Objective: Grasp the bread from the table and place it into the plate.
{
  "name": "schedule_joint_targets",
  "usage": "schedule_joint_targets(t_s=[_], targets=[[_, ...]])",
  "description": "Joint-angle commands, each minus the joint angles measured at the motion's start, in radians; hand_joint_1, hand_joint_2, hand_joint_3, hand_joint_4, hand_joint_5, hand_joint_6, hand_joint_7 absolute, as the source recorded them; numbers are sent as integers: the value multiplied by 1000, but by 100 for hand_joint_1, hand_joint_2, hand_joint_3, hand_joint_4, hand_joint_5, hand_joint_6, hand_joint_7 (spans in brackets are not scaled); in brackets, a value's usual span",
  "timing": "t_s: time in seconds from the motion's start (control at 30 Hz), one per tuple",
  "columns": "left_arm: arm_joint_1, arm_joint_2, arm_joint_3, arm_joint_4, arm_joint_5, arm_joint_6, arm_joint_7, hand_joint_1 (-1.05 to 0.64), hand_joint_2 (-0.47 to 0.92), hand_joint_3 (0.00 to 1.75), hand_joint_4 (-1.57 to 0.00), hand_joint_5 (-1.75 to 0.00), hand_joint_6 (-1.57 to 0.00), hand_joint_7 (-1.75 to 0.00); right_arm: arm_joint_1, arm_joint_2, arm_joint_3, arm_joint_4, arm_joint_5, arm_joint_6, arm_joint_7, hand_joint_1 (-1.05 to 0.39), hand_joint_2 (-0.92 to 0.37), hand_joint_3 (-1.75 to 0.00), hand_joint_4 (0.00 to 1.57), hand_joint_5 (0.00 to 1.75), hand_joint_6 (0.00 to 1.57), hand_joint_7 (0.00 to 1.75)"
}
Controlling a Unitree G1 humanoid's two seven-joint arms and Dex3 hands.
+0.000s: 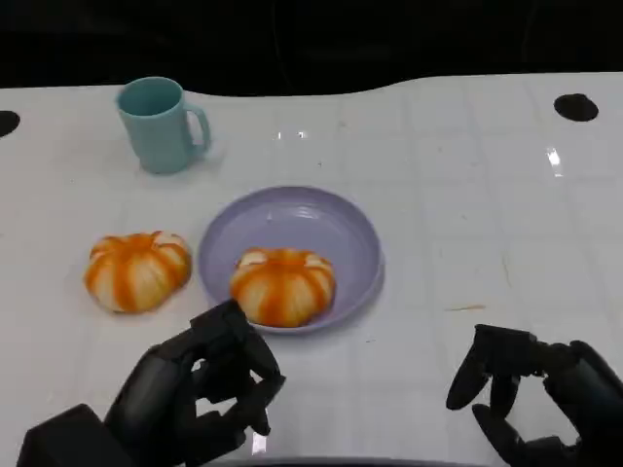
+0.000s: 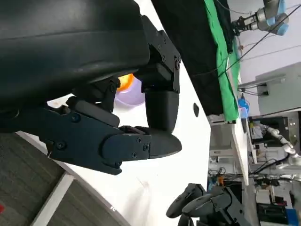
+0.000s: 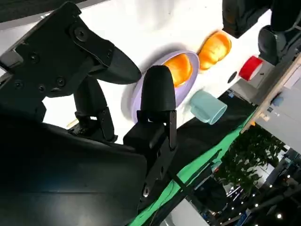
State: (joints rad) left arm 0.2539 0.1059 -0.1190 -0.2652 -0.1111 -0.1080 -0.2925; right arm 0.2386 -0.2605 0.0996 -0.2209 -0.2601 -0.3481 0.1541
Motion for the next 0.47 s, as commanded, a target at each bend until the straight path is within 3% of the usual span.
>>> schedule_joint_targets(t_s=[0.03, 0.47], targets=[[6, 18, 2, -7, 7, -5, -4, -57, 92, 43, -65, -175, -45, -171, 1, -13, -2, 1, -5, -10, 0, -16, -30, -139, 70, 175, 73, 141], [6, 21, 6, -3, 2, -10, -4, -57, 92, 42, -66, -175, -47, -171, -8, -10, -3, 3, -15, -7, -2, -14, -27, -142, 70, 175, 74, 140]])
